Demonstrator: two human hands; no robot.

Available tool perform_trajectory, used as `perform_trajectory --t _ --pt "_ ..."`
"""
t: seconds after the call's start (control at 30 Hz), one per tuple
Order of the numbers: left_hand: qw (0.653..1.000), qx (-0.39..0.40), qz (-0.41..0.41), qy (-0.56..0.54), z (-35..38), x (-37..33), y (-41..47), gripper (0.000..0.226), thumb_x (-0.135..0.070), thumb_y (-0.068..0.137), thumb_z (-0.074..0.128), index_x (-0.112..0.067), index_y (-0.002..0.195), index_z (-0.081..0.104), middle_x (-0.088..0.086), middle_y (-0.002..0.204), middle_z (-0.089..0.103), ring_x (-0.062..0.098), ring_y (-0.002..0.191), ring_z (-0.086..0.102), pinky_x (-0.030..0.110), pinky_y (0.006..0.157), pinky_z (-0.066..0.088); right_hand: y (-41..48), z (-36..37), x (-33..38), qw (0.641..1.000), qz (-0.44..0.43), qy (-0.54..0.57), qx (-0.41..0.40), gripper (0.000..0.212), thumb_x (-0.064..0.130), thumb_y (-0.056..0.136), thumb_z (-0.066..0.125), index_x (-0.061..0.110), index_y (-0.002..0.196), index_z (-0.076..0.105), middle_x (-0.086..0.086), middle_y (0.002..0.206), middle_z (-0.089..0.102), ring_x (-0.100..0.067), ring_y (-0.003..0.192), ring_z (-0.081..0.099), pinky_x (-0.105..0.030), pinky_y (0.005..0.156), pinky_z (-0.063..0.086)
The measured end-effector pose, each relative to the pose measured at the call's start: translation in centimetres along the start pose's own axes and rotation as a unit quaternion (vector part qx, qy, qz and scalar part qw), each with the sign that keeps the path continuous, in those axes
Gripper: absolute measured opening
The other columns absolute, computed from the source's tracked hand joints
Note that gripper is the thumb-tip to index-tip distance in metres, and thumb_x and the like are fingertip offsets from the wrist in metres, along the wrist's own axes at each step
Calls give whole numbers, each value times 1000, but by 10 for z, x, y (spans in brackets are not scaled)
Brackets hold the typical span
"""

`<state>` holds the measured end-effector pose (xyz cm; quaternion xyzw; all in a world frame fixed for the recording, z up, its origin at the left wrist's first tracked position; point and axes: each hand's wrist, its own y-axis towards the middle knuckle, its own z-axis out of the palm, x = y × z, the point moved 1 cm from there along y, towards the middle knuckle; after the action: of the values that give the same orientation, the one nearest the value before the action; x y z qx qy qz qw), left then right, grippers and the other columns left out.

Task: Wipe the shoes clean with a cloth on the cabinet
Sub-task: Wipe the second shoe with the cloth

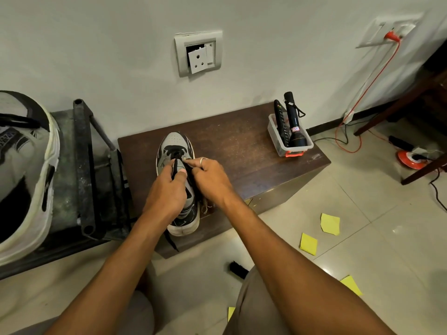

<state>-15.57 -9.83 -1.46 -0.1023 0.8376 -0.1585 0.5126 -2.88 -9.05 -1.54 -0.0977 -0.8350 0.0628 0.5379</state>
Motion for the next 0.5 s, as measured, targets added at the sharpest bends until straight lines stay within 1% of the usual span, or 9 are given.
perform_trajectory --t 0.1,0.17,0.2,0.27,0.3,0.37,0.43,0.47,0.5 --pt "1000 -8 6 3 1 -3 -2 59 -57 92 34 -40 147 44 -1 143 57 25 126 56 53 107 45 -14 -15 -4 998 34 28 48 38 11 99 48 27 116 77 12 108 77 2 99 69 -18 85 54" --pt "1000 -14 5 7 3 -3 -2 54 -50 100 36 -37 152 40 -1 150 51 25 134 51 50 112 40 -22 -23 -7 995 53 39 77 39 7 97 48 27 109 80 14 98 78 5 91 70 -14 79 53" --pt "1000 -17 3 7 3 -2 -2 52 -47 103 37 -35 154 38 -2 153 49 24 137 48 50 114 38 -23 -26 -8 993 59 39 91 40 4 94 49 27 107 80 14 98 78 2 93 70 -18 83 54" --pt "1000 -14 6 -1 2 -1 -3 53 -47 103 37 -36 155 37 -3 155 47 23 139 46 51 115 37 -18 -37 -6 993 68 18 100 41 2 88 53 29 101 81 13 100 78 -8 102 70 -33 98 53" --pt "1000 -12 10 -3 2 1 -2 56 -52 100 37 -37 154 37 -3 155 47 23 139 46 53 115 37 -13 -41 -4 993 67 8 97 39 3 87 54 29 99 81 12 100 78 -10 102 69 -37 99 52" --pt "1000 -11 5 -7 0 2 -2 60 -59 94 36 -40 151 40 -3 151 52 24 136 50 55 113 39 -3 -44 2 997 52 10 55 34 8 93 54 27 104 81 9 98 78 -12 93 70 -28 84 54" --pt "1000 -12 6 -8 1 2 -1 49 -56 100 38 -39 146 47 -2 141 58 25 128 55 55 109 43 5 -32 6 1000 24 6 -1 38 8 100 49 26 120 76 4 108 78 -15 88 72 -15 66 52" --pt "1000 -12 6 -7 1 1 -2 44 -51 104 38 -37 143 50 -1 137 61 25 124 57 55 107 44 7 -21 7 1000 8 -15 -7 41 5 101 48 23 128 72 0 120 75 -15 94 71 -12 69 52" --pt "1000 -16 9 -10 1 1 -1 41 -48 104 39 -36 141 51 0 134 62 26 121 58 54 106 45 7 -10 8 999 -11 -42 0 44 2 99 47 19 133 69 -3 130 70 -16 106 69 -15 83 54"
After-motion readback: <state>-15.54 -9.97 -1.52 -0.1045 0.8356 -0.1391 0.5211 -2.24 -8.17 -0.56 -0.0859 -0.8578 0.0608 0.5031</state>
